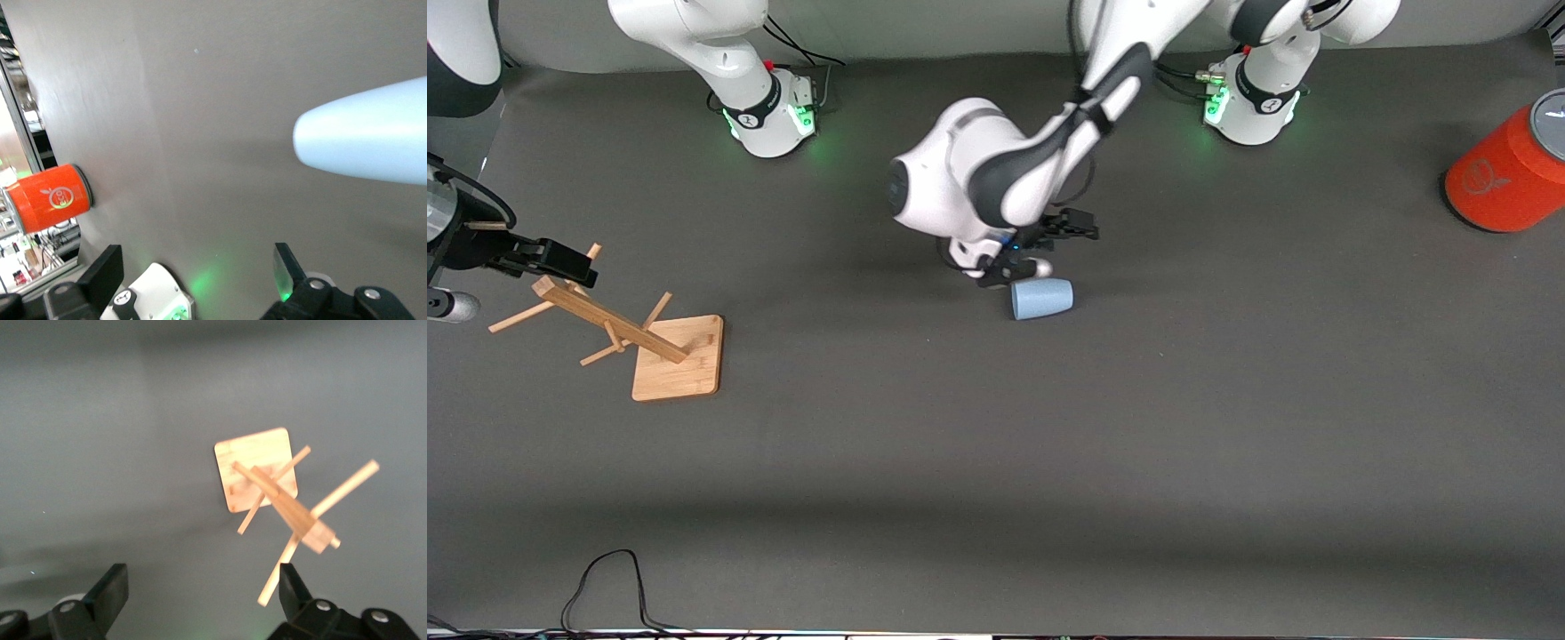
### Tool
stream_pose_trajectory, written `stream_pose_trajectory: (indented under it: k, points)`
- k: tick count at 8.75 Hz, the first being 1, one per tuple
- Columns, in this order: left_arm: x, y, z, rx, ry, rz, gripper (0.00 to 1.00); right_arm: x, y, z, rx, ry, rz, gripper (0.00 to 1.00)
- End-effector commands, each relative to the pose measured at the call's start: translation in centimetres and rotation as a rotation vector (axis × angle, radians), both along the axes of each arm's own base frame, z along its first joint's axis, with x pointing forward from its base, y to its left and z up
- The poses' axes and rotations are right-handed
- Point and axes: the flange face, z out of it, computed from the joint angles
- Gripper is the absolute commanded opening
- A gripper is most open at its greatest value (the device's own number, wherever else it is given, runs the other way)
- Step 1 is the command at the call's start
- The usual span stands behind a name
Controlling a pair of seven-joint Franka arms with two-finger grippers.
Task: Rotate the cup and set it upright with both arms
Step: 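Lower the left gripper and grasp the rim of the lying cup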
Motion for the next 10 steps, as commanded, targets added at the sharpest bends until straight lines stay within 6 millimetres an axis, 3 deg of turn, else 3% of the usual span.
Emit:
stream_pose_trajectory:
  k: [1,4,7,10]
  points:
    - [1.2,-1.6,1.5,-0.048,-0.128,-0.005,1.0,0.1,-1.5,0.0,0.015,-0.038,0.114,1.0]
    - [1.2,-4.1,1.7,-0.157,-0.217,-0.05,1.0,0.5,-1.2,0.3,0.021,-0.066,0.125,1.0]
    - [2.5,-5.8,-1.6,-0.261,-0.277,-0.08,1.0,0.9,-0.9,0.3,0.04,-0.088,0.116,1.0]
    - [2.6,-5.5,-5.9,-0.213,-0.22,-0.138,0.99,0.9,-0.5,0.3,0.076,-0.09,0.112,1.0]
